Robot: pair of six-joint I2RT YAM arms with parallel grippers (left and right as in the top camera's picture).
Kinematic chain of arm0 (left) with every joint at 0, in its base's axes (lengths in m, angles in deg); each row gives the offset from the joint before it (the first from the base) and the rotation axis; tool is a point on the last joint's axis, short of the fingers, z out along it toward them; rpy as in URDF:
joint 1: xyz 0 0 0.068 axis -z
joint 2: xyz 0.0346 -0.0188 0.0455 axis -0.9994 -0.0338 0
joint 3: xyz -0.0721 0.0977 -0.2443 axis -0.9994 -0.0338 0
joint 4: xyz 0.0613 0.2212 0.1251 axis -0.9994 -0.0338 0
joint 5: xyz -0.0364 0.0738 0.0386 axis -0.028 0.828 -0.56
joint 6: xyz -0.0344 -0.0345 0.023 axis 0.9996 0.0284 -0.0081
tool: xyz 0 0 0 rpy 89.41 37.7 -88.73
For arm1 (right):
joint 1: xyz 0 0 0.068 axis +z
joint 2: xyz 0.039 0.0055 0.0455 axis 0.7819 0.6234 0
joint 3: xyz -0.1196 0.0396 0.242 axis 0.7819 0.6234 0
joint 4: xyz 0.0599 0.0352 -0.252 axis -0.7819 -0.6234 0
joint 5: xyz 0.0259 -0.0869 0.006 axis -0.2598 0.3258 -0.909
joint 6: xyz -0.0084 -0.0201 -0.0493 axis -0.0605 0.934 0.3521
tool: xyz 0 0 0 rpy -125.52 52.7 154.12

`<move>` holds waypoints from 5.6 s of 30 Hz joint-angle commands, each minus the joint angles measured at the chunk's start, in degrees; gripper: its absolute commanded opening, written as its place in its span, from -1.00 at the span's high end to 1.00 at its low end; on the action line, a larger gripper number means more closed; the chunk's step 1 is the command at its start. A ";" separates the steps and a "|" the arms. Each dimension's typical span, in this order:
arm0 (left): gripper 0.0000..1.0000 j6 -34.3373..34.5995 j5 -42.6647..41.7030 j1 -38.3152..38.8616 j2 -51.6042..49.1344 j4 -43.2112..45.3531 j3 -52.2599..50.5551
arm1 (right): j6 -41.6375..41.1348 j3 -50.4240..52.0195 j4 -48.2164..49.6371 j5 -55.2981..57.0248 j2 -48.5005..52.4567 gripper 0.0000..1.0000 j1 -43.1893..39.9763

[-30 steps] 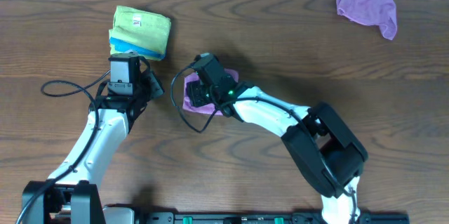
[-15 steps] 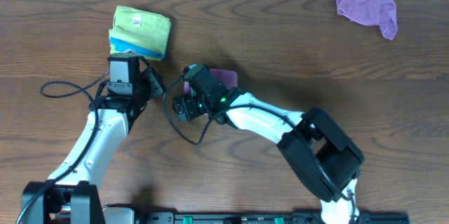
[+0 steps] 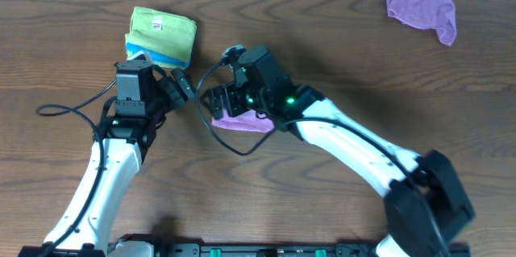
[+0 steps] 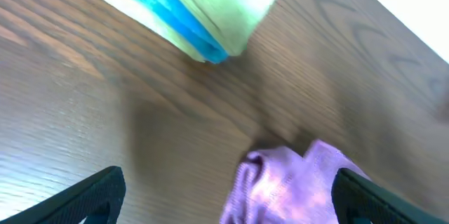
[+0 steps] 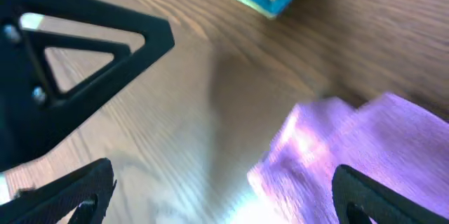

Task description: Fold the cloth

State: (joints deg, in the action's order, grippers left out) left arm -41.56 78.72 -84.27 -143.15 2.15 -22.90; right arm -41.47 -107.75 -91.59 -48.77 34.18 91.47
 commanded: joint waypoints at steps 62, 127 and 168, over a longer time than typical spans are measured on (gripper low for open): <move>-0.90 25.51 -24.63 5.46 -19.61 33.35 -20.79 | 15.34 36.37 -31.01 -6.93 -83.06 -0.99 -27.10; 0.88 7.02 -25.51 -3.30 -35.06 7.91 37.68 | 15.34 36.37 -31.65 -6.93 -83.06 -0.98 -27.10; 0.88 -6.45 -15.17 -15.06 -35.12 -7.93 37.79 | 15.34 36.37 -31.65 -6.93 -83.06 -0.99 -27.10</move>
State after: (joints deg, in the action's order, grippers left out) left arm -45.38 59.48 -98.89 -178.03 -5.91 13.54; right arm -25.27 -71.73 -123.16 -55.32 -48.72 64.63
